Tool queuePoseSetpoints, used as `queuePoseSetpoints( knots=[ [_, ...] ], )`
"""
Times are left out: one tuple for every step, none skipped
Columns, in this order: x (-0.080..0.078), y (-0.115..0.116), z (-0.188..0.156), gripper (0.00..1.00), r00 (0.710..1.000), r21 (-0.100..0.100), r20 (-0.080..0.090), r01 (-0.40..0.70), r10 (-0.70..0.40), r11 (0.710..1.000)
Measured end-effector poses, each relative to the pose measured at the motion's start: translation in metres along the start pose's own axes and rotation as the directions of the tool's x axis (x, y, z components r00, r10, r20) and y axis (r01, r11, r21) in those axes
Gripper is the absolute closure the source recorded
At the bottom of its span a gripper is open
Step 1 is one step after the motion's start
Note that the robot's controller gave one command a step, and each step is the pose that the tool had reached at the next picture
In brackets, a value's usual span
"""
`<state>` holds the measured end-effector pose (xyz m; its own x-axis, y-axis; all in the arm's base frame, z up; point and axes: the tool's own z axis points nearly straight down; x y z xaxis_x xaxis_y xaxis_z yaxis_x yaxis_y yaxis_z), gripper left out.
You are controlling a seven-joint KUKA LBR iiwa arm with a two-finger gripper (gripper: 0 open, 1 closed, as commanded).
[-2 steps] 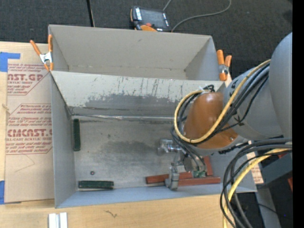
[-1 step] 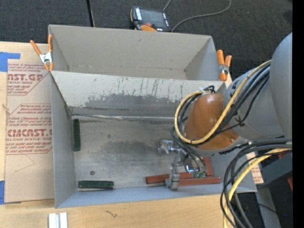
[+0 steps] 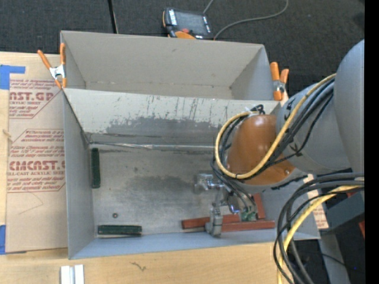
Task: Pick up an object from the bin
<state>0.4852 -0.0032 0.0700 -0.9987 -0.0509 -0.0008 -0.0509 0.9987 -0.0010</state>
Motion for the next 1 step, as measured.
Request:
queuePoseSetpoints(
  knots=[
    [0.0037, -0.0040, -0.0023, 0.00, 0.999, -0.002, 0.003, -0.046, 0.046, 0.999]
  ],
)
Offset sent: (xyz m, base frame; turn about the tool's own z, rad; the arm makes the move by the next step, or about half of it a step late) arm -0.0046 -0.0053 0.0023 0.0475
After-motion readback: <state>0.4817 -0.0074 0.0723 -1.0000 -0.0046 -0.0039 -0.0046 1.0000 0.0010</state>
